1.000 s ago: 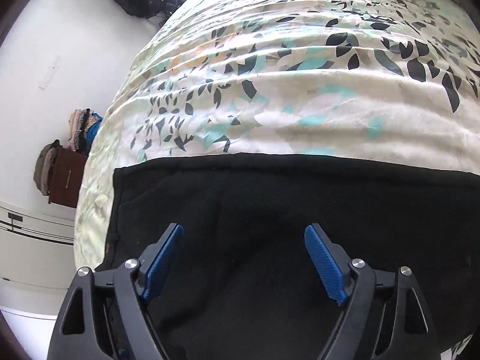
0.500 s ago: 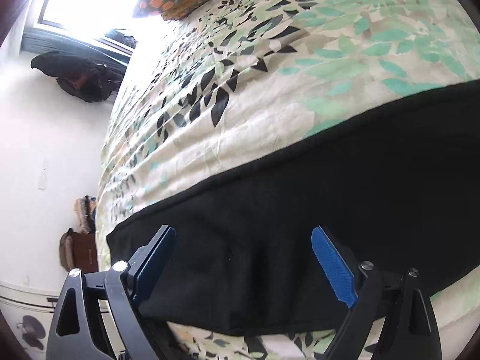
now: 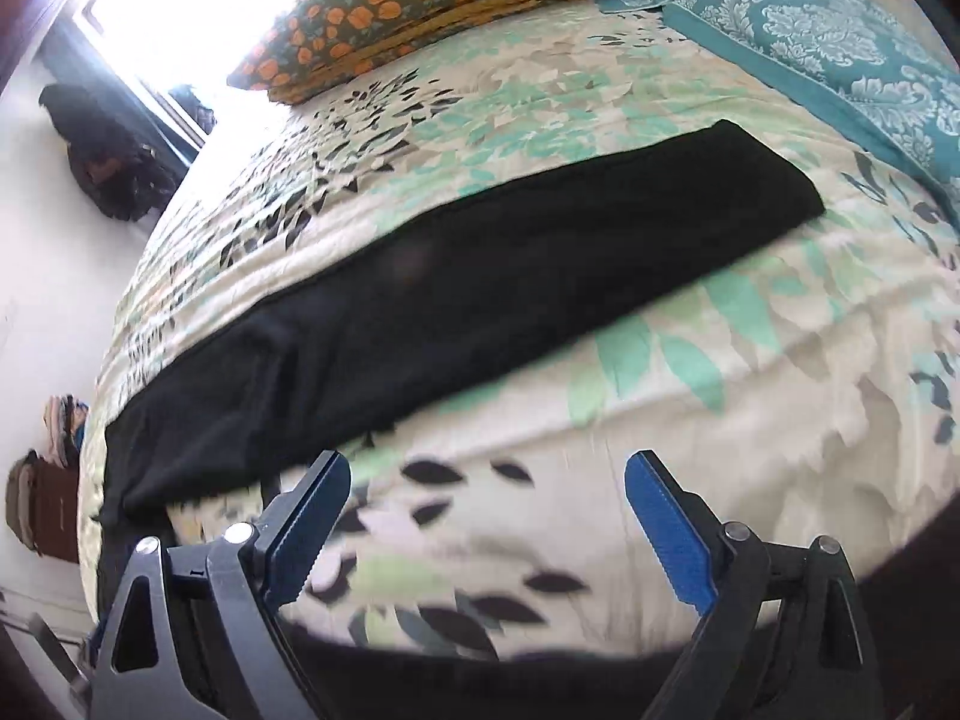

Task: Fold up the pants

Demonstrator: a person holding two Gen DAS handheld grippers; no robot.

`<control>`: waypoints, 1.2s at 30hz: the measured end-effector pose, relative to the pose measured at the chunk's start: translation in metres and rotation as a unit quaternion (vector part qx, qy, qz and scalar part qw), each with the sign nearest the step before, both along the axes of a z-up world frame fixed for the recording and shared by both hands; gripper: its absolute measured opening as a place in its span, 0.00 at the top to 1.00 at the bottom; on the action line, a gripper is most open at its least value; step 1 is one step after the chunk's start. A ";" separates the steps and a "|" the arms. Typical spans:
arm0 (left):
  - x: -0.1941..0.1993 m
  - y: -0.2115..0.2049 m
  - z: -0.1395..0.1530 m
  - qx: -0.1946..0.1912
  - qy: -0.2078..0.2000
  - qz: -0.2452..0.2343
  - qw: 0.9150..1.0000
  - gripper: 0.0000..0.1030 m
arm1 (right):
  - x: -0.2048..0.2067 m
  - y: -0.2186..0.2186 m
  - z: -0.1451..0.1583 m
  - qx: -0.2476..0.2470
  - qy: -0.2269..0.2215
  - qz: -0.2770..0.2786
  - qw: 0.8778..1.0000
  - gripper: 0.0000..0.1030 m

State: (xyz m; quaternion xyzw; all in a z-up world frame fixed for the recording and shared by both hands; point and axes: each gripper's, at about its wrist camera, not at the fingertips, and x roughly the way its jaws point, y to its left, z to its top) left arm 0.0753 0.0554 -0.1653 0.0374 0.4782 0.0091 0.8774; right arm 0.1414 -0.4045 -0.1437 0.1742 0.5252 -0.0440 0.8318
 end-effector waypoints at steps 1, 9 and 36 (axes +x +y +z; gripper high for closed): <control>-0.003 -0.011 -0.001 -0.001 0.001 -0.014 1.000 0.02 | -0.028 0.010 -0.003 -0.007 0.000 0.002 1.000 0.09; -0.013 -0.037 -0.041 0.030 0.032 -0.054 0.998 0.00 | -0.138 0.002 -0.057 -0.117 0.062 -0.012 0.991 0.00; -0.002 -0.027 -0.033 0.000 0.047 -0.055 0.997 0.01 | -0.144 -0.009 -0.055 -0.126 0.039 -0.028 0.991 0.00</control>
